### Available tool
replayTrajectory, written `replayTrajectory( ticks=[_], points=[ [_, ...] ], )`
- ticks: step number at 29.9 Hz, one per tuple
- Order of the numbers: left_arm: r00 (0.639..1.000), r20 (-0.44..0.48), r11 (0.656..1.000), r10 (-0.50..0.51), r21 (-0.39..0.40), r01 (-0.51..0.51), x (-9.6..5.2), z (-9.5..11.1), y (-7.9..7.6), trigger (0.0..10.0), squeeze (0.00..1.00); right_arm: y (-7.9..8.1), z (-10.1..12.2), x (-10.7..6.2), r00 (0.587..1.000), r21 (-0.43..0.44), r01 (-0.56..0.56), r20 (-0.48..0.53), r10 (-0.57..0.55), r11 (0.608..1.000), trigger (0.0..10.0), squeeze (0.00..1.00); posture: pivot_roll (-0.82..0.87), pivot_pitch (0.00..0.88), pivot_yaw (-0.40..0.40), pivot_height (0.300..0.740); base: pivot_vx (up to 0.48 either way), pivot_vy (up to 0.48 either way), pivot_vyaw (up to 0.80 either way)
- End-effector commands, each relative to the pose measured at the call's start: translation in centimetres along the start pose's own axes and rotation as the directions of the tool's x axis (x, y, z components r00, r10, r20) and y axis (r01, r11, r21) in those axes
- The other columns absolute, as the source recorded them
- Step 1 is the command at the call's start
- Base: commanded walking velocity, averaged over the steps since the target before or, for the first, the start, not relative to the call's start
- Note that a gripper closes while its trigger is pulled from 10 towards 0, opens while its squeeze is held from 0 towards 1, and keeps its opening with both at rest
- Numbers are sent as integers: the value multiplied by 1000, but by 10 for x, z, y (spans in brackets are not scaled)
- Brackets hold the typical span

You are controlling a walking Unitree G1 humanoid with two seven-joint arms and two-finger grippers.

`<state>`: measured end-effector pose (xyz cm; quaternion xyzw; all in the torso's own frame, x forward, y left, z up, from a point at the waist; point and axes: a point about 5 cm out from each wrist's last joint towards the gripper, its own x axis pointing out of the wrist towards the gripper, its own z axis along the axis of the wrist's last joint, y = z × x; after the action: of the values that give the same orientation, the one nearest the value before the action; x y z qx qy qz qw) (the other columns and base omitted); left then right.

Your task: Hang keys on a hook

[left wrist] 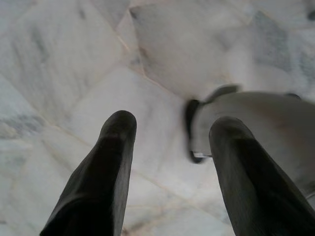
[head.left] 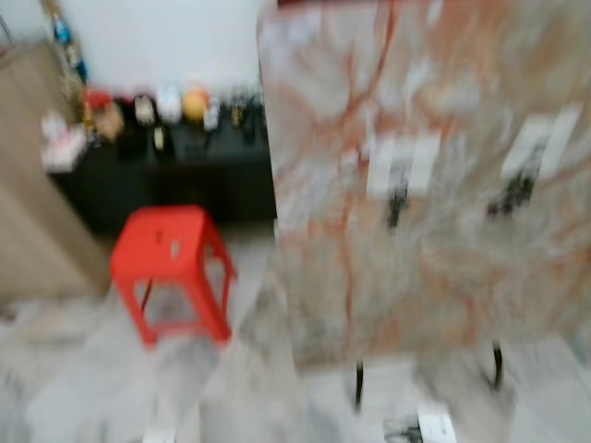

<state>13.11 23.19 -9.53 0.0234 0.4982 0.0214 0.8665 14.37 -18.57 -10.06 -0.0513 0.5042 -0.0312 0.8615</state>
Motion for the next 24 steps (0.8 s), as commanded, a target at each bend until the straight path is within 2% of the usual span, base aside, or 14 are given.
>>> replayTrajectory(
  ticks=[1, 24],
  points=[
    [1000, -12, 1000, 17, 0, -17, -2, -3, 7, 10000, 0, 10, 3, 0, 1000, 8, -23, 12, 23, 1000, 10000, 0, -119, 0, 11, 740, 0, 480, 0],
    [1000, -20, 999, 23, -31, -24, -2, -7, 5, 10000, 0, 8, -2, -1, 1000, -42, -30, -1, 30, 999, 10000, 0, -113, 0, 8, 740, 0, 480, 0]
  ],
)
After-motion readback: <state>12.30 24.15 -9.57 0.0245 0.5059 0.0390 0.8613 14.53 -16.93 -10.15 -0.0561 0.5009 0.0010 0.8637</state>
